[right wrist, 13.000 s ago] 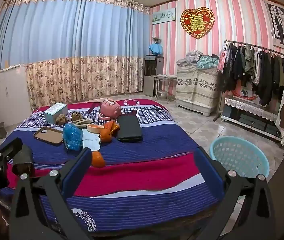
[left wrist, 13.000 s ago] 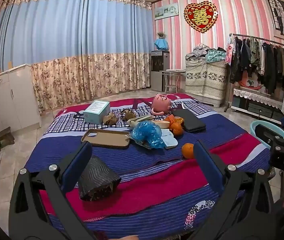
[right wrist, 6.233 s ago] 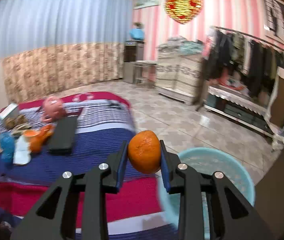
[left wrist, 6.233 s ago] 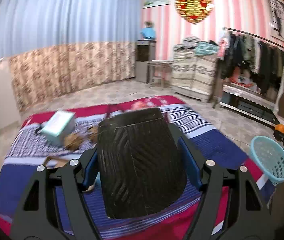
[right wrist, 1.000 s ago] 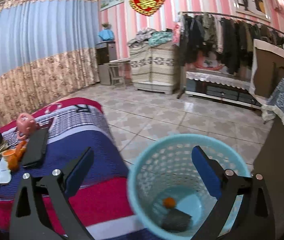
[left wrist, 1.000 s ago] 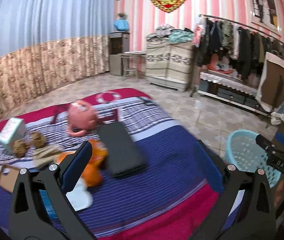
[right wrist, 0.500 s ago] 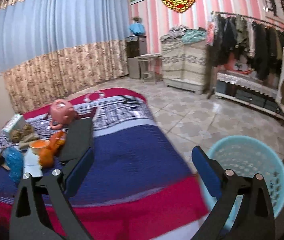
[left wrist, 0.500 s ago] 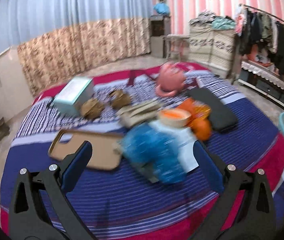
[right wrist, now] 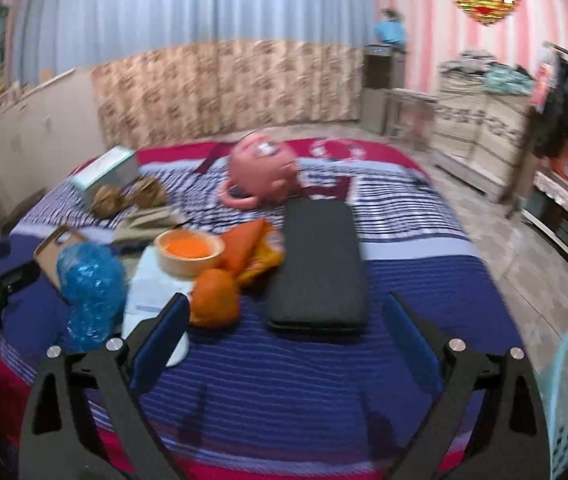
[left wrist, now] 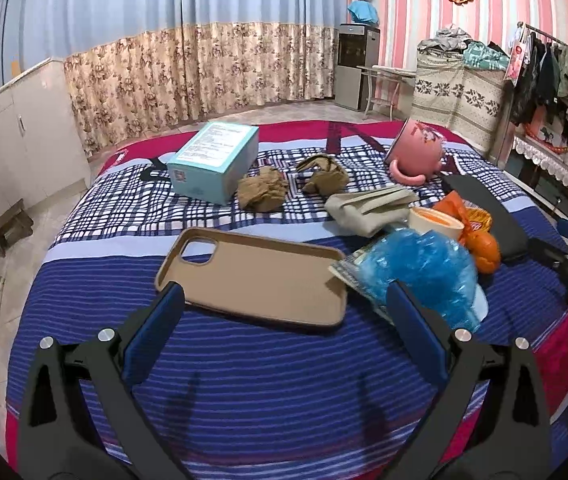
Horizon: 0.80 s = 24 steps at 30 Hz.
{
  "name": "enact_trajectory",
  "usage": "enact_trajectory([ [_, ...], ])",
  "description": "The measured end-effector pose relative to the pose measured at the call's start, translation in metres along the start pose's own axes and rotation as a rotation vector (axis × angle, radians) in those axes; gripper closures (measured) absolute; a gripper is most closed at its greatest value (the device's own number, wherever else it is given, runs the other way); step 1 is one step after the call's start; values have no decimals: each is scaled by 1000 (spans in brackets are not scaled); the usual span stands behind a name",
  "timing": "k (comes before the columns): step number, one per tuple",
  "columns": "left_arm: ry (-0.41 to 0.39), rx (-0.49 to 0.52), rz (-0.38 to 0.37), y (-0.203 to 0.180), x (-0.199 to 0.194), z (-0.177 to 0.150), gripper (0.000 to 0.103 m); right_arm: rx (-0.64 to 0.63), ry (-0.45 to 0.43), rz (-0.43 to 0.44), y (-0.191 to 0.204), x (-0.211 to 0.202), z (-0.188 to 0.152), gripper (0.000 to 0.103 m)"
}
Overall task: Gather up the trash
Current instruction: 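Grasp the blue plastic bag with the left tool while the right tool grasps an orange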
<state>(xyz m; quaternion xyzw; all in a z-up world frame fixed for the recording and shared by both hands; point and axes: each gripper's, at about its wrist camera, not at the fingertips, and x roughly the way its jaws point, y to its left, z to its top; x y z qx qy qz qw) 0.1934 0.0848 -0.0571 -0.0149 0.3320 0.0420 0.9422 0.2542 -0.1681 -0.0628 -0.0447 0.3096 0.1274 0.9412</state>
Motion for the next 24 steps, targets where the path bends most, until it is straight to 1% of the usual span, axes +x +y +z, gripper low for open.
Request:
enact_trajectory([
  [1,3,-2,5,2,2,-2,6,-9,14,20,5,7,1,20],
  [2,5,-3,7,3,3,-2,6,-18,44,52,11,17,2,27],
  [3,8,-5,7,4,5,-3,6,-21,59,66,14,23,2,31],
  [5,13,-8,1,5,7,-3,6,-22,87,102,18,33,0,35],
  [7,13,-6,-7,4,7,-3,6,-19,111,148,22,41,-2,49],
  [8,10,-5,-8,4,7,-3,6,-22,124,163,23,43,-3,60],
  [9,6,-3,-10,3,6,-4,6,-24,135,174,24,46,-4,68],
  [10,4,-2,-12,2,6,-4,6,-21,135,183,23,47,-4,68],
  [12,4,3,-21,-4,6,-5,6,-18,104,188,21,38,-3,74],
  [16,7,31,-48,-24,6,-4,6,-27,36,169,16,14,1,75],
  [19,-9,66,-70,-44,4,-1,6,-34,13,115,8,-3,2,75],
  [20,-19,82,-81,-53,3,1,6,-45,-1,73,2,-13,2,75],
  [22,-20,106,-101,-67,7,4,6,-39,-17,21,-11,-29,1,75],
  [23,-12,116,-112,-73,12,5,11,-30,-22,8,-15,-34,0,75],
  [24,-1,122,-118,-77,16,5,28,-9,-28,-12,-25,-43,-2,75],
])
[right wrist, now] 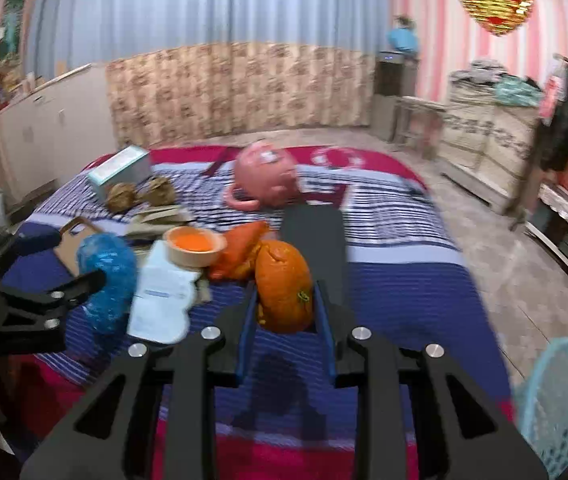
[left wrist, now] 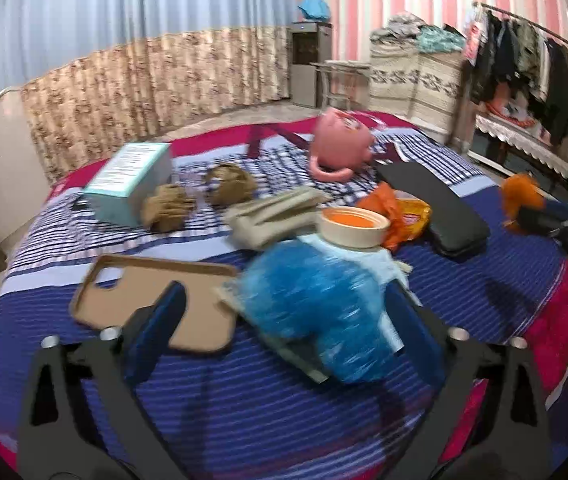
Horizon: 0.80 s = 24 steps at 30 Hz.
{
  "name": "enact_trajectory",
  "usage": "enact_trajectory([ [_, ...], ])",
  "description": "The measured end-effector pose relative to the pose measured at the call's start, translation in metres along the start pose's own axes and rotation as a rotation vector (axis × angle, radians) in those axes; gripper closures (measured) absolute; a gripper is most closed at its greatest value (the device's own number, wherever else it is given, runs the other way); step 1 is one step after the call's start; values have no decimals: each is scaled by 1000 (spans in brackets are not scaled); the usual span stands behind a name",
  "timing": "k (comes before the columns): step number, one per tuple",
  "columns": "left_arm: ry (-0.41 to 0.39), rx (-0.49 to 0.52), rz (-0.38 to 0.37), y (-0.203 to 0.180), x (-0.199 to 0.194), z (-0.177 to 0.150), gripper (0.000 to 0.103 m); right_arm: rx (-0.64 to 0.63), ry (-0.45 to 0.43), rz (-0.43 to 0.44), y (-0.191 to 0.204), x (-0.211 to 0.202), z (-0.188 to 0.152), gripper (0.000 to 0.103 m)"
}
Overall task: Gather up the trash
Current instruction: 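Grasp the blue plastic bag with the left tool while the right tool grasps an orange, then carry both items over the basket and open both tools to drop them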
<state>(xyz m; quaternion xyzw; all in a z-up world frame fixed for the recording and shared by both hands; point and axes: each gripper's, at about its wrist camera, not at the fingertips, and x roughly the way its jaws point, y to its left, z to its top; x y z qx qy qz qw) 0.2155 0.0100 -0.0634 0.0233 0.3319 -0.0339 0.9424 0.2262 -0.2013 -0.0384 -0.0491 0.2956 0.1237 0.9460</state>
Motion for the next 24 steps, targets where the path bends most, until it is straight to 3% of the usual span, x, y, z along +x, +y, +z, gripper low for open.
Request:
enact_trajectory([
  [2,66,32,-30,-10,15,1,58,32,-7,-36,-17,-15,-2,75],
  [3,87,41,-34,-13,19,1,65,48,-15,-65,-26,-25,-5,75],
  [6,53,40,-36,-17,10,7,68,105,-36,-127,-54,-48,-14,75],
  [14,-151,4,-75,-54,-41,63,69,261,-115,-287,-135,-95,-36,75],
  [17,-184,20,-126,-97,-47,77,69,271,-136,-353,-155,-111,-42,75],
  [24,-204,88,-351,-226,-56,90,69,289,-120,-533,-208,-137,-70,75],
])
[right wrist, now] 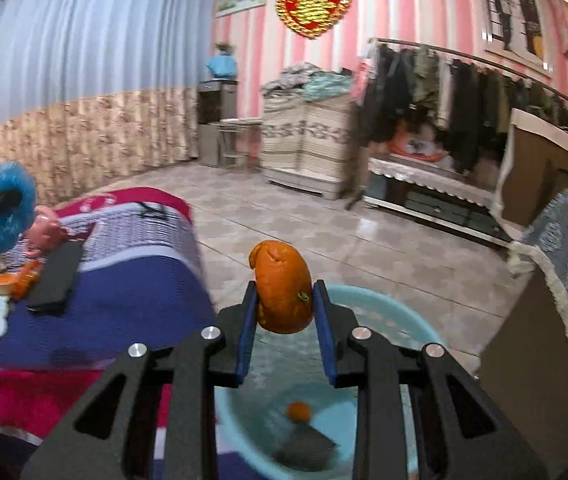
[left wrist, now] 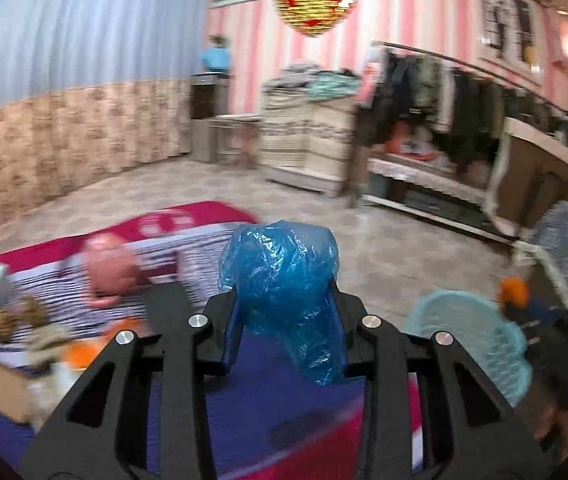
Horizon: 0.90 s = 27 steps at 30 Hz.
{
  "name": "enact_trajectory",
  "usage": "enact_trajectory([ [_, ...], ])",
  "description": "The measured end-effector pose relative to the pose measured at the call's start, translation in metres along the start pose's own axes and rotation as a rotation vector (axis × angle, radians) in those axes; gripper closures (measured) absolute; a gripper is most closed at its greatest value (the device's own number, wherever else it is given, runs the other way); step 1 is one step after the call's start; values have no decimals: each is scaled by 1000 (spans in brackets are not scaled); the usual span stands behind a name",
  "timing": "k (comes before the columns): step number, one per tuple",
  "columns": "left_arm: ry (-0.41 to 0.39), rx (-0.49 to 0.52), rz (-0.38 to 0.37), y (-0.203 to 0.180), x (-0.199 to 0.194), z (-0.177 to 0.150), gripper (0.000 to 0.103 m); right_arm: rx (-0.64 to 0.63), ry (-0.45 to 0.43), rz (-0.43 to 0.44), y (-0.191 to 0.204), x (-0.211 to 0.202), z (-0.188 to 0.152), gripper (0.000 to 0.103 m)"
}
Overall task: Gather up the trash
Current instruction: 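Carry both items over the basket and open both tools to drop them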
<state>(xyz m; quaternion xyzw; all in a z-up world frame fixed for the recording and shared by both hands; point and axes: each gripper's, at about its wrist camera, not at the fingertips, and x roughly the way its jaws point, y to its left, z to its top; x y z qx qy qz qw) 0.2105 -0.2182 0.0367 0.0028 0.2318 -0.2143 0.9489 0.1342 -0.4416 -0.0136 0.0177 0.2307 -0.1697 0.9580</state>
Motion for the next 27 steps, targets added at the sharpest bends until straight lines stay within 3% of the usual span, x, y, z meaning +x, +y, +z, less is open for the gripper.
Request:
enact_trajectory([
  [6,38,106,-121,-103,38,-2,69,55,-6,-125,-57,-3,-6,75],
  [13,88,194,-193,-178,76,-20,69,166,7,-179,-107,-4,-18,75],
  [19,147,278,-167,-185,106,-51,69,237,46,-188,-127,14,-23,75],
  [25,190,271,-194,-174,121,-57,67,242,74,-176,-116,25,-29,75],
  [27,194,282,-193,-174,121,-59,55,231,82,-167,-106,27,-31,75],
])
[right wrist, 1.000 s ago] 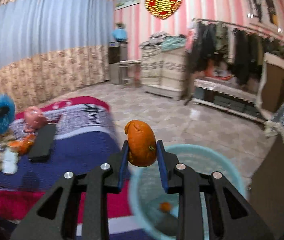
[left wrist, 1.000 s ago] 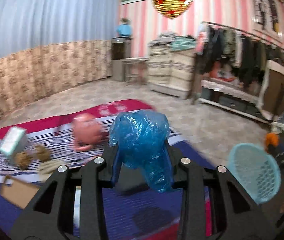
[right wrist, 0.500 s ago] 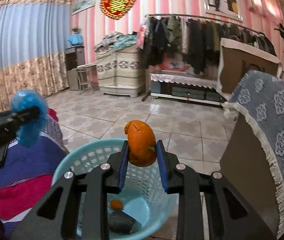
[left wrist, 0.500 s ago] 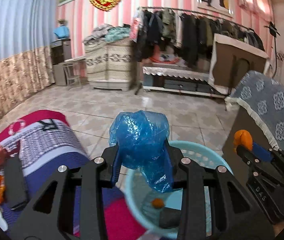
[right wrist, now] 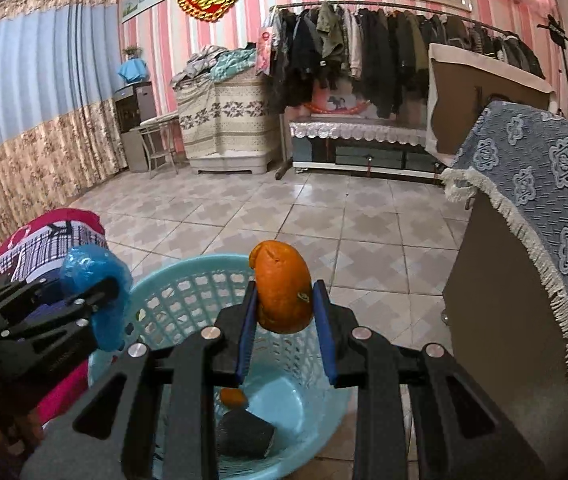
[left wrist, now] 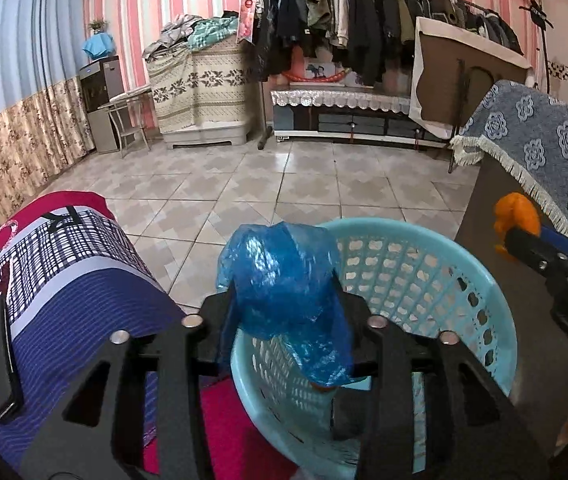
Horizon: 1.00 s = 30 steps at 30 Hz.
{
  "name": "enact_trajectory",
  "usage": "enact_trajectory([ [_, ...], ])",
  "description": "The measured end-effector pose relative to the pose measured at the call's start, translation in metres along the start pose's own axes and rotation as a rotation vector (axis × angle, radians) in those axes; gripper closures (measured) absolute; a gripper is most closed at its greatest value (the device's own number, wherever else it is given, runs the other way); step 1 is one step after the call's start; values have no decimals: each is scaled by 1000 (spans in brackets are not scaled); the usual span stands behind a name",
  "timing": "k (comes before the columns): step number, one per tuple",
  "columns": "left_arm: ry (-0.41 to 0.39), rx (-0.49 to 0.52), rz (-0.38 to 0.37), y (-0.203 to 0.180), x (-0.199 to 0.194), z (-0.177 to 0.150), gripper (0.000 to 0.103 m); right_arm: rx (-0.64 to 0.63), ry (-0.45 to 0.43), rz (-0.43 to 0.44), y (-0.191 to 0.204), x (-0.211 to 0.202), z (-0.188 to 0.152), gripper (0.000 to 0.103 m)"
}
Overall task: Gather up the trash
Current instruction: 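Carry both items over the basket and open both tools to drop them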
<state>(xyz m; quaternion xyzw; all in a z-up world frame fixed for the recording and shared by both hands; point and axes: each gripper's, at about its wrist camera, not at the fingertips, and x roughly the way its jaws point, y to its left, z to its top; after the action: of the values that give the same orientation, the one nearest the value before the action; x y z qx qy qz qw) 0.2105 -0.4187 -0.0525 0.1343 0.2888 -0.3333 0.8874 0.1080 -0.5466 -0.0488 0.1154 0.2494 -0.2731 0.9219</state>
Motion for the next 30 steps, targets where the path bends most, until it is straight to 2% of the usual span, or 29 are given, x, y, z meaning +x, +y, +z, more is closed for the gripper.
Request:
enact_trajectory([
  [4,-15,9,20,4,-9,-1,38,-10,13,13,6,2,-3,75],
  [11,-74,-137,61,45,-30,6,18,-10,24,26,12,4,-5,75],
  [15,-90,-185,111,67,-34,8,15,-19,42,50,24,10,-9,75],
  [22,-53,-271,152,96,-28,5,15,-75,37,59,47,8,-10,73],
  [23,-50,-280,152,98,-27,5,15,-80,32,59,49,7,-10,68],
  [25,-45,-297,150,102,-26,5,15,-86,8,62,51,0,-9,46],
  [27,-45,-305,150,105,-26,4,15,-94,-30,44,52,-9,-6,40],
  [29,-52,-304,152,104,-27,5,15,-99,-41,40,52,-12,-2,39],
  [30,-54,-301,153,105,-26,4,15,-101,-42,38,53,-13,-2,34],
])
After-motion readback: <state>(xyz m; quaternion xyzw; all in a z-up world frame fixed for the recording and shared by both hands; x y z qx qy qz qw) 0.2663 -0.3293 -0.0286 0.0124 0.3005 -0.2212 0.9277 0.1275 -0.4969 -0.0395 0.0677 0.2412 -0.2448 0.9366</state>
